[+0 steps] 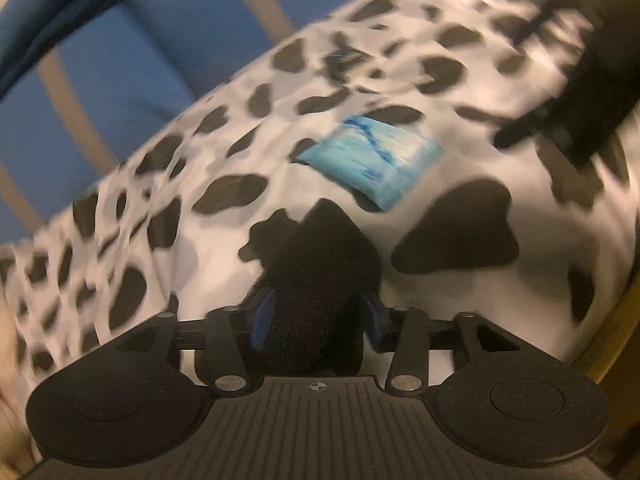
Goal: Organize soft objects
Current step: 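Lift the foam case with the left tool while the right tool moves to the blue wipes pack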
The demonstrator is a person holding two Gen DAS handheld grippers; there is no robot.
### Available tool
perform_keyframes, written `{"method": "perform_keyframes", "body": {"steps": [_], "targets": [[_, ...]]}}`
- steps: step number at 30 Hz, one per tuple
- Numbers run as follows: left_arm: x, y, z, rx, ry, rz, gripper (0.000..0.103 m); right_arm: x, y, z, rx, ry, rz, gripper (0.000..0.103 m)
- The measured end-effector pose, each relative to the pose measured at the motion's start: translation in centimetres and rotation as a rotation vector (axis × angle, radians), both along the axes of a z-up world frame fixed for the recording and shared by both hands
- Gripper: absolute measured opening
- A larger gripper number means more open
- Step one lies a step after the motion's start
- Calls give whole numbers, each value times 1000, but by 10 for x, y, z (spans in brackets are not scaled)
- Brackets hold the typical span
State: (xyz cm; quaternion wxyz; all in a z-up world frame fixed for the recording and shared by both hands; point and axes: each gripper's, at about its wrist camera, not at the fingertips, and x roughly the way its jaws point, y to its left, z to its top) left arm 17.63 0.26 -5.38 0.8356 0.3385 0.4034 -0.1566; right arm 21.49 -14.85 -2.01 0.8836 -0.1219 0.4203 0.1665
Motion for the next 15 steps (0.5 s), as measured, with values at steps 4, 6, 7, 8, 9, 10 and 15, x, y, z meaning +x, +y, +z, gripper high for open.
{"method": "perform_keyframes", "body": {"steps": [4,6,7,8,9,10,15], "targets": [[-19,-21,-31,216,-48,-161,73,9,6,-3,7,11,3,103],[-25,-26,-42,285,-92,-214,74,12,9,-4,8,12,6,103],[-26,-27,-43,297,-102,-230,74,14,10,-4,8,11,9,103],[-26,-28,-43,299,-105,-234,74,16,11,-4,7,10,11,103],[-24,-27,-42,295,-105,-231,75,18,12,-5,6,8,13,103],[-23,-27,-43,294,-108,-232,75,20,13,-5,5,7,14,103],[-19,-30,-43,343,-150,-229,48,29,14,-8,-1,8,19,103]]}}
